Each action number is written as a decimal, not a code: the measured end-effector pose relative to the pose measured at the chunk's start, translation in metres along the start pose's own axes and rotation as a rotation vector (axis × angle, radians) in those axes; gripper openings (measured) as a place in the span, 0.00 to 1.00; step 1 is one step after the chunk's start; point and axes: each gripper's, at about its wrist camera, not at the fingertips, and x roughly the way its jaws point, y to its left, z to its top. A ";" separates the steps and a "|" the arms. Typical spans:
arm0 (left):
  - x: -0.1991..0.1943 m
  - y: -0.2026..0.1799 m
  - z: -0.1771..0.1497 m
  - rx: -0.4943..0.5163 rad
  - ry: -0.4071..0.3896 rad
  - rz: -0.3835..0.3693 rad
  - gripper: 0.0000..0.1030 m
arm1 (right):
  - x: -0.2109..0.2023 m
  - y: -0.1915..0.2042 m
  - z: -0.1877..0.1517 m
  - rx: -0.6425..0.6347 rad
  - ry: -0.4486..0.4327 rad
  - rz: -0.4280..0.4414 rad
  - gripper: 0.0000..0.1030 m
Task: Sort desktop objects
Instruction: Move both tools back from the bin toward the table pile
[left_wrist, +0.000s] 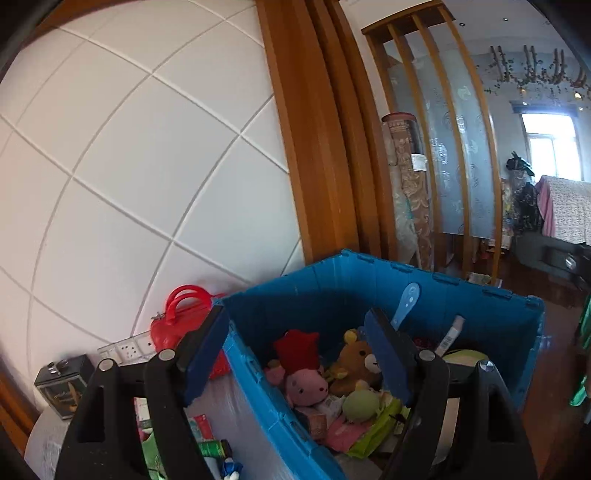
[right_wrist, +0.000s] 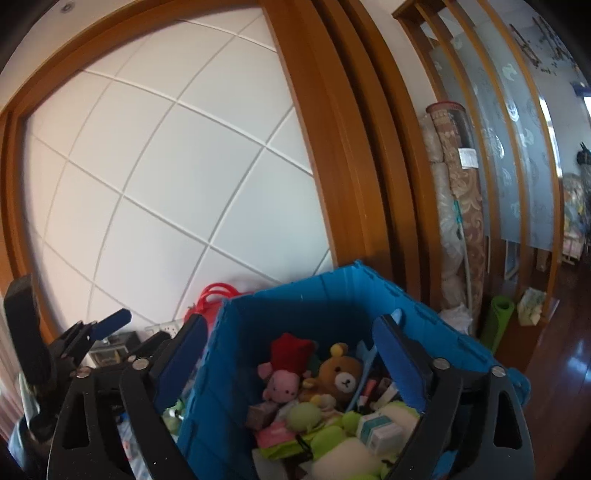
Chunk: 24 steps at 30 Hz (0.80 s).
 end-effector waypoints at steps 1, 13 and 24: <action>-0.004 -0.002 -0.007 0.000 0.002 0.016 0.73 | -0.004 0.003 -0.007 -0.016 0.002 0.004 0.92; -0.040 0.014 -0.053 -0.061 0.045 0.182 0.73 | -0.031 0.032 -0.050 -0.157 -0.023 0.064 0.99; -0.062 0.088 -0.094 -0.132 0.088 0.304 0.73 | -0.017 0.091 -0.063 -0.175 0.013 0.145 0.99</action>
